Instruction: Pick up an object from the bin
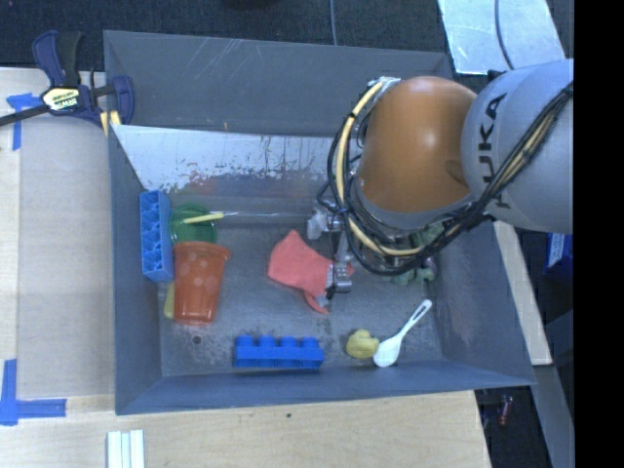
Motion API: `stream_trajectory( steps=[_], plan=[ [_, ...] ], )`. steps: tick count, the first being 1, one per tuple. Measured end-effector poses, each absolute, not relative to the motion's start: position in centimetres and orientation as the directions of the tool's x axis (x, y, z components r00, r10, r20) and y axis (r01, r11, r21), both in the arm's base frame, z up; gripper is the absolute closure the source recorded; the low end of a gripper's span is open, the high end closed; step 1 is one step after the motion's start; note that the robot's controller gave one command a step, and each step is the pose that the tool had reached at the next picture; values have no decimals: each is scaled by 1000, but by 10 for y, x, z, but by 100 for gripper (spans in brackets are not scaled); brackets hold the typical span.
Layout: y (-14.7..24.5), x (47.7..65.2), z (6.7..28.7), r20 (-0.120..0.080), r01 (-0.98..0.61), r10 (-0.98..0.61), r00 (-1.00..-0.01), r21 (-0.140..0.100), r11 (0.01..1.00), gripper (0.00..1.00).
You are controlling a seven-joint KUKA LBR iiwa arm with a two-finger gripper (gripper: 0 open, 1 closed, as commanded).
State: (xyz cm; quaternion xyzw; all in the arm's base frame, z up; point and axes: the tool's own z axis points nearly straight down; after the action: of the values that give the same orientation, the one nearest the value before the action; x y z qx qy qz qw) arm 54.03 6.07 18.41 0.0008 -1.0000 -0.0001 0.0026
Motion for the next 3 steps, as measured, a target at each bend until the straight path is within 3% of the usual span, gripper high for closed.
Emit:
stream_trajectory(
  steps=[1,2,3],
  plan=[
    [60,542,189,-3,1,1,-1000,1,1000,0],
    [46,566,95,-7,42,42,-999,1,999,0],
    [45,571,67,-6,107,107,-994,2,994,0]
  ],
)
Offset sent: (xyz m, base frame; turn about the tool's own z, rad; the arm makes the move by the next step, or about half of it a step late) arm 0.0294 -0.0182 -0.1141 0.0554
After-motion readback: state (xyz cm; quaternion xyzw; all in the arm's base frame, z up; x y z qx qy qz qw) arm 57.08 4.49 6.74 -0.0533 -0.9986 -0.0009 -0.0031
